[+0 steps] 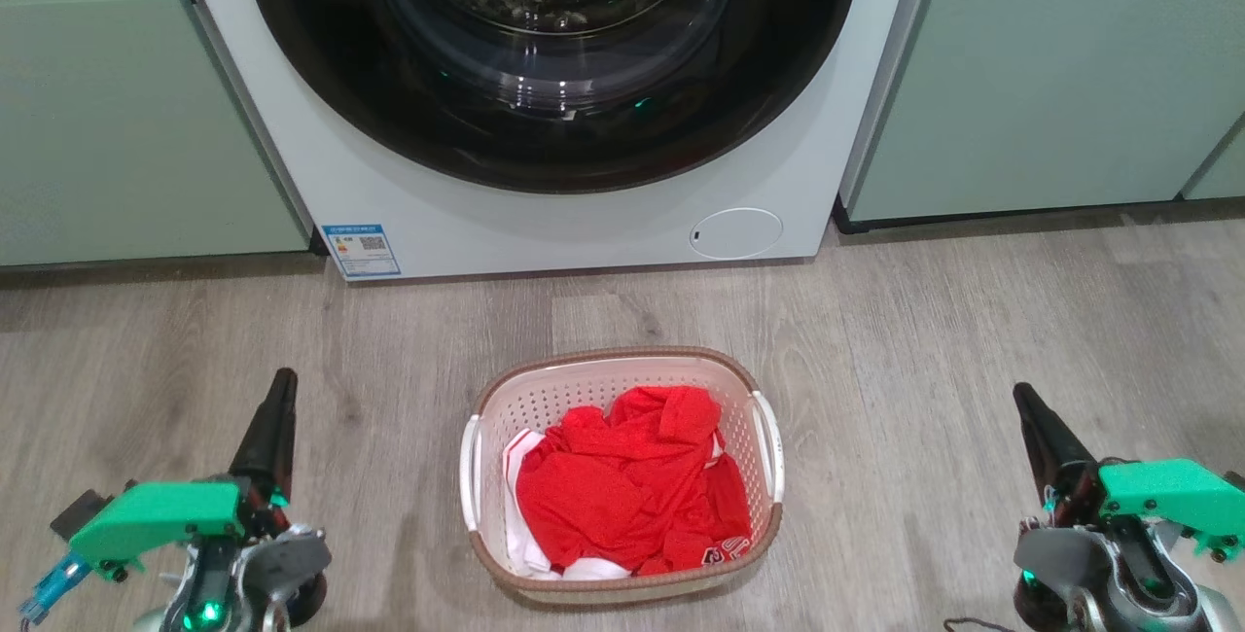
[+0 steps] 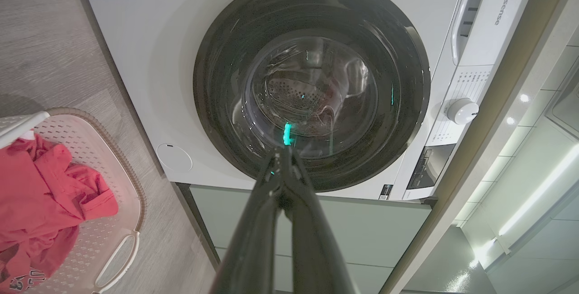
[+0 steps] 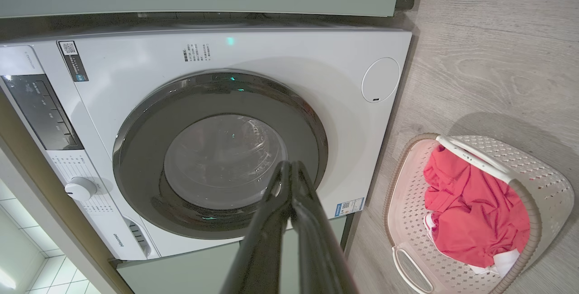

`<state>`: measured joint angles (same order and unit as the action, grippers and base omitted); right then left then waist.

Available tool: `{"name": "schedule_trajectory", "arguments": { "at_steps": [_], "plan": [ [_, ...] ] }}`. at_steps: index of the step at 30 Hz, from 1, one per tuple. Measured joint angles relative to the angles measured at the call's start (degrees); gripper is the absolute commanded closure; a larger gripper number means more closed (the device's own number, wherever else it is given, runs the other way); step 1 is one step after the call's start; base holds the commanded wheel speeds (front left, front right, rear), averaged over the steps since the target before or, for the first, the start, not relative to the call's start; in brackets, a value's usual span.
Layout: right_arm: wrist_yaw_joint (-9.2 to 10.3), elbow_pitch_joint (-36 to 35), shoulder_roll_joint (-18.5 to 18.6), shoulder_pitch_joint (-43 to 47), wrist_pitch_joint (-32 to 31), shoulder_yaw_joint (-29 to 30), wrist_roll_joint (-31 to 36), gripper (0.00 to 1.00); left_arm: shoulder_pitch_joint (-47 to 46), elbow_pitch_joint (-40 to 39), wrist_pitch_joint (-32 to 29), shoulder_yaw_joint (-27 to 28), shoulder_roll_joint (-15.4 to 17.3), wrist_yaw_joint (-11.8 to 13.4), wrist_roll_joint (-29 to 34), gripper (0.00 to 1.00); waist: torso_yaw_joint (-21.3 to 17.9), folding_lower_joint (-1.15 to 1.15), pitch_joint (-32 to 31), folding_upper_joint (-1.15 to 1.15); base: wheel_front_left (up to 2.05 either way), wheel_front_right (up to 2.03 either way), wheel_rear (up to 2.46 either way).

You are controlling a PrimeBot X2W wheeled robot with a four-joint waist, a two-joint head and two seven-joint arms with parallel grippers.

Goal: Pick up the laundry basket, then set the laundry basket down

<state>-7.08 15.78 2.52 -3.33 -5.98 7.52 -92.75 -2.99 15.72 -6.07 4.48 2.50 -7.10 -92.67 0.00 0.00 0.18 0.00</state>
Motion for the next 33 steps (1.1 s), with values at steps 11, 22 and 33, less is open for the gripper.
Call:
{"name": "schedule_trajectory", "arguments": {
  "at_steps": [11, 22, 33],
  "plan": [
    [0.00, 0.0, 0.0, 0.0, 0.0, 0.0, 0.0, 1.00, 0.0, 0.0, 0.0, 0.0, 0.0, 0.0, 0.0, 1.00, 0.0, 0.00, 0.0, 0.00, 0.00, 0.00, 0.00],
    [0.00, 0.0, 0.0, 0.0, 0.0, 0.0, 0.0, 1.00, 0.0, 0.0, 0.0, 0.0, 0.0, 0.0, 0.0, 1.00, 0.0, 0.00, 0.0, 0.00, 0.00, 0.00, 0.00],
    [0.00, 0.5, 0.0, 0.1, 0.0, -0.1, 0.0, 0.00, 0.1, 0.5, 0.0, -0.1, -0.1, 0.1, 0.0, 0.00, 0.0, 0.00, 0.0, 0.00, 0.00, 0.00, 0.00]
  ]
}}
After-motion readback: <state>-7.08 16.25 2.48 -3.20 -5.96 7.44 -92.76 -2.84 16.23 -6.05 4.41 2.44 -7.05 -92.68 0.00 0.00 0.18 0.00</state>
